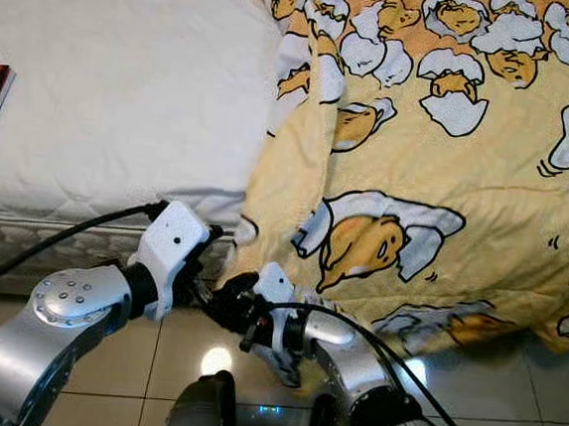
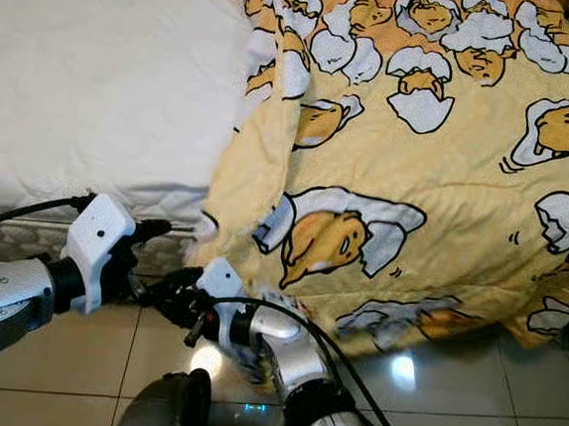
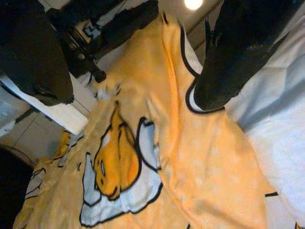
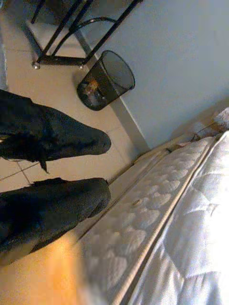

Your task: Clean up the room

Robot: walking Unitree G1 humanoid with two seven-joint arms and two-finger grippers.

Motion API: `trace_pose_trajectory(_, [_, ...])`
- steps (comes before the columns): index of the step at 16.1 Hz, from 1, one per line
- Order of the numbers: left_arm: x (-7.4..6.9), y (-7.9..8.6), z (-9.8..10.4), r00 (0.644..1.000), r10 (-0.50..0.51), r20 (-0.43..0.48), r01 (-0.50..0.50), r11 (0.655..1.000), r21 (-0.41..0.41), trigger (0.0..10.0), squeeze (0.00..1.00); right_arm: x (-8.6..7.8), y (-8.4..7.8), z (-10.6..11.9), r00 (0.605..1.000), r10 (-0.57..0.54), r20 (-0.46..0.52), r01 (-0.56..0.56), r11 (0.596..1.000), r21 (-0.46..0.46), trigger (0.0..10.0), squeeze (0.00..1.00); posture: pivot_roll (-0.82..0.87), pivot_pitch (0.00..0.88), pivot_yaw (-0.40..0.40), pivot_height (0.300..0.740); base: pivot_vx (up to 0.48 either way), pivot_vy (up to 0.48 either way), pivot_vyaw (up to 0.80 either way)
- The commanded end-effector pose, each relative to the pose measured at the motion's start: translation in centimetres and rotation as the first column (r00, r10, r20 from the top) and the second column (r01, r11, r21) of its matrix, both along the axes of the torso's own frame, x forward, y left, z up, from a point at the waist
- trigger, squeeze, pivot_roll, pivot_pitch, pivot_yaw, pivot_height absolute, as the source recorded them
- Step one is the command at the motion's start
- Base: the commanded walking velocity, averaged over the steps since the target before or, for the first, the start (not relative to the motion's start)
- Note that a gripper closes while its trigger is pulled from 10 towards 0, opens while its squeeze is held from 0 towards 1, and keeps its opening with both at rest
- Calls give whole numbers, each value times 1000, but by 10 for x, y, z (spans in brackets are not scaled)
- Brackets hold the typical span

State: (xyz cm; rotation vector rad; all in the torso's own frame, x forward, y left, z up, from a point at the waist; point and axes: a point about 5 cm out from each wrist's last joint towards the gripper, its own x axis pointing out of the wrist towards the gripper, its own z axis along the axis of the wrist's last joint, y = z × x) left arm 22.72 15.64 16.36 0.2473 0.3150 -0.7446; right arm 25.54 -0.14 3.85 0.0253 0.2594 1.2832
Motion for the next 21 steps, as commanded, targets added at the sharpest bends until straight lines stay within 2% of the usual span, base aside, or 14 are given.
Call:
trace_pose_trajectory(1, [-1,0,-5,1000,8,-17,-8,1000,3,10000,0,-5,6,1,1000,28,-3,-28,1000,12,10000,1000,162,209,33,740,0,0,0])
trace_pose_trajectory(4, [2,1,-3,1000,16,-8,-16,1000,-6,10000,0,-4,7,3,998,-32,-53,34,998,45,10000,1000,160,196,31,740,0,0,0])
trace_pose_trajectory(6, [7,5,-3,998,54,12,-53,999,-10,10000,0,2,4,3,987,-151,-55,153,988,29,10000,1000,149,176,30,740,0,0,0])
trace_pose_trajectory(7, [8,8,-6,997,78,15,-78,997,-14,10000,0,7,-1,4,972,-229,-51,230,973,17,10000,1000,127,141,25,740,0,0,0])
trace_pose_trajectory(8, [8,9,-7,996,87,18,-87,996,-15,10000,0,8,-4,4,964,-260,-52,261,965,15,10000,1000,127,141,25,740,0,0,0])
trace_pose_trajectory(10, [10,11,-15,988,155,27,-154,988,-29,10000,0,15,-22,10,911,-409,-53,411,911,31,10000,1000,89,88,20,740,0,0,0])
trace_pose_trajectory(12, [11,6,-28,971,240,15,-238,968,-82,10000,0,19,-60,14,765,-644,-27,644,765,2,10000,1000,13,10,38,740,0,0,0])
trace_pose_trajectory(13, [12,4,-32,968,251,13,-249,964,-93,10000,0,19,-71,14,713,-701,-9,700,713,-20,10000,1000,-9,0,50,740,0,0,0])
trace_pose_trajectory(15, [17,-4,-39,962,273,7,-271,958,-91,10000,0,16,-105,15,552,-834,15,833,551,-47,10000,1000,-30,0,69,740,0,0,0])
trace_pose_trajectory(16, [18,-4,-42,960,280,-1,-279,956,-88,10000,0,16,-112,16,523,-852,28,852,522,-52,10000,1000,-36,0,72,740,0,0,0])
trace_pose_trajectory(17, [22,-5,-47,955,295,-7,-295,952,-79,10000,0,14,-121,18,486,-873,44,874,483,-59,10000,918,-40,0,77,740,0,0,0])
trace_pose_trajectory(18, [26,-2,-52,945,327,-15,-327,942,-71,10000,0,12,-136,18,419,-907,47,906,414,-82,10000,0,-41,0,81,740,0,0,0])
trace_pose_trajectory(21, [30,4,-54,926,377,15,-376,924,-67,10000,0,3,-160,21,333,-940,74,940,324,-109,10000,0,-64,0,94,740,0,0,0])
